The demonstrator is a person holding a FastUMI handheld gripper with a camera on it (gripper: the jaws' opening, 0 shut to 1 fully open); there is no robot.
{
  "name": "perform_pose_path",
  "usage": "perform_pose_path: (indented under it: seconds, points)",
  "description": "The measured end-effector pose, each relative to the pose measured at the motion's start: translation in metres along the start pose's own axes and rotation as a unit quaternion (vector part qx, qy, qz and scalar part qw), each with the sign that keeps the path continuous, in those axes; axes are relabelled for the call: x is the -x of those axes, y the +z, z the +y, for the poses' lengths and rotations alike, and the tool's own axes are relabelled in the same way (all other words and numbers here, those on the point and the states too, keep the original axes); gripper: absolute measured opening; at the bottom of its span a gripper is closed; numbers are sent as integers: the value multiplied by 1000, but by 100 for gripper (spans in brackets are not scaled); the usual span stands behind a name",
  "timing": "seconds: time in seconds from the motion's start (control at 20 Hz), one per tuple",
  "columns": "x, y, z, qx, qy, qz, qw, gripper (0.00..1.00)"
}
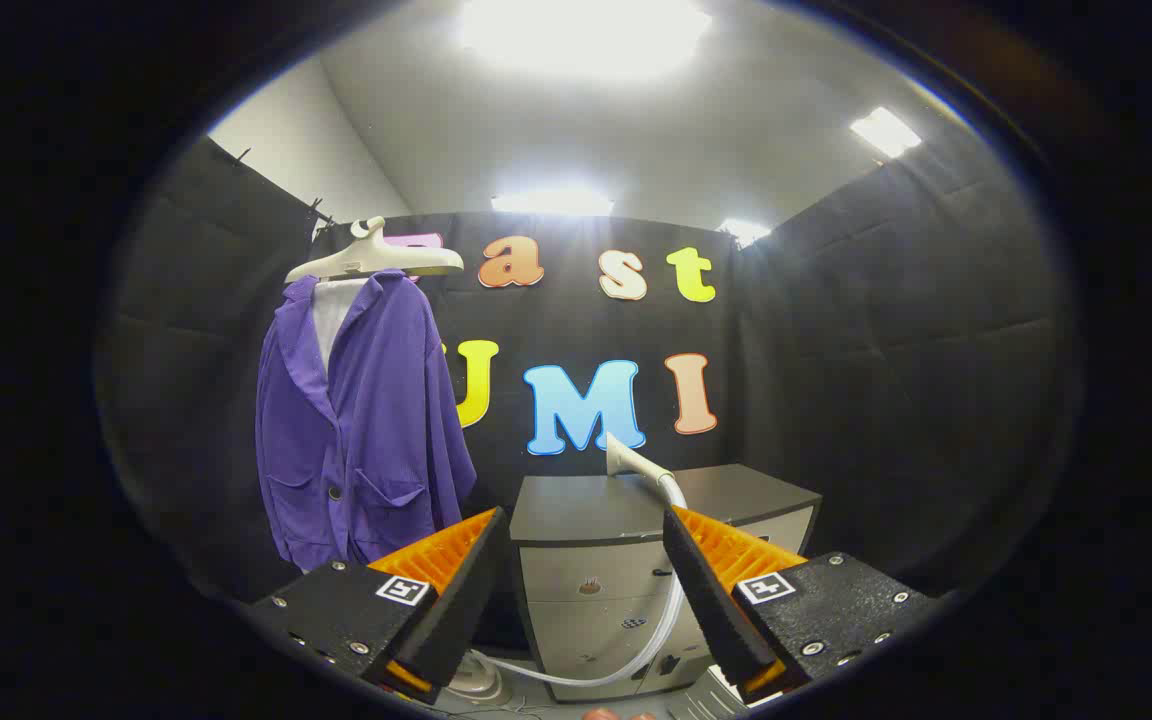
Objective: Iron the clothes twice with a garment steamer, once on the left side and once on the right side.
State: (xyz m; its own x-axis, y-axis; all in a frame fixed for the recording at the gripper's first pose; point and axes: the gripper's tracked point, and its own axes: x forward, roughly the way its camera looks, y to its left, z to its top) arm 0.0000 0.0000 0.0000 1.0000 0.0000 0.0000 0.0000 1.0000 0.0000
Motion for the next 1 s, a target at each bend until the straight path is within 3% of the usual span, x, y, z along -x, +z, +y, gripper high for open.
perform_pose_path:
  seconds: [1.0]
  points:
    - [-3, 21, 8, 5, 3, -5, 1000, 95]
